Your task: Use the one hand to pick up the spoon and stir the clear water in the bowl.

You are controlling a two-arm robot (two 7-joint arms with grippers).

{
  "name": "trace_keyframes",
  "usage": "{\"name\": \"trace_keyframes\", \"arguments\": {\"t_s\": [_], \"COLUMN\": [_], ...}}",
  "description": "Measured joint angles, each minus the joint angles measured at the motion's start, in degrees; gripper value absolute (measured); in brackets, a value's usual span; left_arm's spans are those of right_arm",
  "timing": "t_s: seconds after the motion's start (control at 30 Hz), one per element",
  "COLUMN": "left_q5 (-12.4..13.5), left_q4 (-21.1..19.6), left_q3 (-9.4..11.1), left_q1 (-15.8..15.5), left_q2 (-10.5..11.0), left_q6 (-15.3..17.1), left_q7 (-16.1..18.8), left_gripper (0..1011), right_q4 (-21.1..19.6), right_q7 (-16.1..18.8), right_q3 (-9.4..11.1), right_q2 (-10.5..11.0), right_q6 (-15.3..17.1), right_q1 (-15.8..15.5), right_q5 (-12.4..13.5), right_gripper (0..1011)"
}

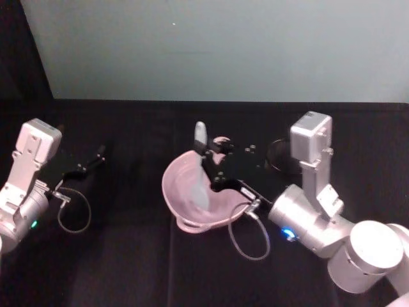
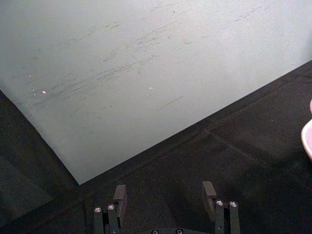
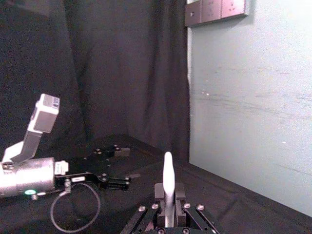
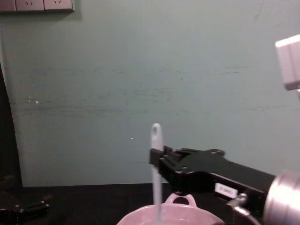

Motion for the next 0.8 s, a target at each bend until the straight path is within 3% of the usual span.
{"name": "trace_keyframes", "arguments": {"t_s": [0.2,0.4,0.6,0.8], "left_q5": [0.0,0.0,0.0,0.0], "left_q4": [0.0,0.0,0.0,0.0], "left_q3": [0.0,0.0,0.0,0.0], "left_q1": [0.0,0.0,0.0,0.0], "left_q2": [0.0,0.0,0.0,0.0], "left_q6": [0.0,0.0,0.0,0.0], "left_q7": [0.0,0.0,0.0,0.0], "left_gripper": [1011,1011,1011,1011], "right_q4": [2.1,5.7,8.6,8.4], "right_q7": [-0.1,-2.2,-5.0,-6.5], "right_q3": [-1.3,-1.9,-1.2,0.0], "right_q2": [-1.5,-3.6,-4.8,-4.6], "right_q6": [-0.7,-2.8,-4.1,-4.7], "right_q1": [1.8,4.2,5.6,5.0], "right_q5": [0.0,-1.9,-4.7,-6.6], "right_gripper": [125,125,125,125]}}
